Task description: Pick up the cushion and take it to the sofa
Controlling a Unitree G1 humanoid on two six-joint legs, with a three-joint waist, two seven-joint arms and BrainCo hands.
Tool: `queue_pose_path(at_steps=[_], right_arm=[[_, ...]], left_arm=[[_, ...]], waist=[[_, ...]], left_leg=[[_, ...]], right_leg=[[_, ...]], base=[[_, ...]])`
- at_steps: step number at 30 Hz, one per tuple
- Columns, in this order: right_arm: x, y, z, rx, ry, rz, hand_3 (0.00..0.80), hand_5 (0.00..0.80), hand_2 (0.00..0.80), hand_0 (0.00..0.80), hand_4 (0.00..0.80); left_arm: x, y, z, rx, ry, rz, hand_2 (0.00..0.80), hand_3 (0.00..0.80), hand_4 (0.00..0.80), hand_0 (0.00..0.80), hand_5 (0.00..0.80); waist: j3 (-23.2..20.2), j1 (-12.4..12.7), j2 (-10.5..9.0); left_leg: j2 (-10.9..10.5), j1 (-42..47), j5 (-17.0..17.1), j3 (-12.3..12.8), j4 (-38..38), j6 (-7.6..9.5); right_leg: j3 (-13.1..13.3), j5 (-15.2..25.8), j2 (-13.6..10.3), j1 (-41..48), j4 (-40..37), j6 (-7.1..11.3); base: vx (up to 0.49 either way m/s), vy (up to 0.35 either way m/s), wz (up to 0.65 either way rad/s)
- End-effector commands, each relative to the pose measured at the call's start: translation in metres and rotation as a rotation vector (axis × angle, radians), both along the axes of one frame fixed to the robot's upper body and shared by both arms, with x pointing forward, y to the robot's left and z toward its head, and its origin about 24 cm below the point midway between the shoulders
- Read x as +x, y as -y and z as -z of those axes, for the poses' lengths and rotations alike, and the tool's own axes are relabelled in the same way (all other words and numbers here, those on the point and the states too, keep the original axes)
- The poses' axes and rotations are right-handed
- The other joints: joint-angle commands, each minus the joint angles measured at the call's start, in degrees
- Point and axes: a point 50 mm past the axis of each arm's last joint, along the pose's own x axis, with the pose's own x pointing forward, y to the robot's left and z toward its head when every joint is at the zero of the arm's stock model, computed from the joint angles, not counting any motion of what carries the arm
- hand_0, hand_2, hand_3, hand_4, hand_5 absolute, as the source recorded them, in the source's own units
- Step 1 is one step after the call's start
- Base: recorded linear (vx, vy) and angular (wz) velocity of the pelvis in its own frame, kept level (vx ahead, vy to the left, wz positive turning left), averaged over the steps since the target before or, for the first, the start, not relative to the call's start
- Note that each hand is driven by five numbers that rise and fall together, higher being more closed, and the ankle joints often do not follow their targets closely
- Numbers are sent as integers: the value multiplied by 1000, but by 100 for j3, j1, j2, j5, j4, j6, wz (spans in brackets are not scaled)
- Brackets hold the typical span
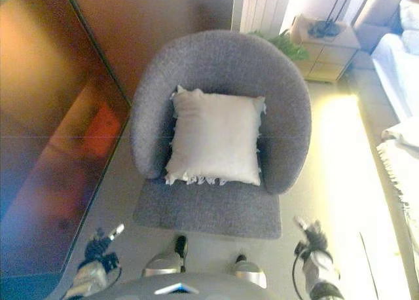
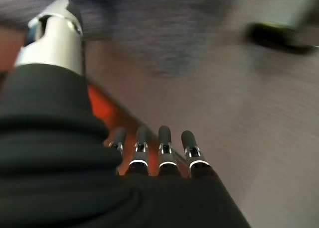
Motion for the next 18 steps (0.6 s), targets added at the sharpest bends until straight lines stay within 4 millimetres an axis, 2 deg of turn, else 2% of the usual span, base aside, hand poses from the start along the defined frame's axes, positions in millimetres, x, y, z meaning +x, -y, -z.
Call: queue_pose_path(at_steps=[1,3,5,6,10,12,18], right_arm=[[0,-12,7,56,-73,-107,0,0,0,0,0],[-15,-29,15,100,-192,-156,0,0,0,0,0],[-19,-37,17,118,-239,-206,0,0,0,0,0],[-23,-47,20,131,-281,-295,0,0,0,0,0],[-19,-55,21,109,-323,-448,0,0,0,0,0],[-17,-53,20,85,-333,-493,0,0,0,0,0],[-13,-51,19,78,-330,-528,0,0,0,0,0]], left_arm=[[-2,5,7,42,-87,40,0,0,0,0,0],[-15,13,14,12,-189,31,0,0,0,0,0],[-21,19,18,-19,-249,44,0,0,0,0,0],[-29,27,22,-64,-328,65,0,0,0,0,0],[-44,39,28,-184,-501,105,0,0,0,0,0],[-45,41,28,-208,-526,140,0,0,0,0,0],[-29,43,28,-212,-498,141,0,0,0,0,0]], waist=[[0,69,29],[-25,51,35],[-30,41,36],[-45,23,37],[-69,-31,44],[-88,-65,46],[-96,-113,41]], left_leg=[[55,481,-479,276,177,49],[57,550,-517,277,168,63],[57,580,-540,281,169,73],[56,603,-563,288,166,80],[46,649,-609,320,157,97],[51,669,-625,350,138,103],[61,651,-657,388,115,128]], right_leg=[[116,237,-104,-202,299,41],[156,204,-92,-136,284,22],[165,192,-95,-106,273,16],[186,185,-99,-92,263,9],[222,175,-111,-66,239,17],[250,179,-105,-56,213,25],[302,169,-101,-111,223,51]], base=[[55,5,-12],[39,11,-15],[13,14,-14],[-7,20,-11],[-9,21,-6],[-4,13,-2],[-20,2,-2]])
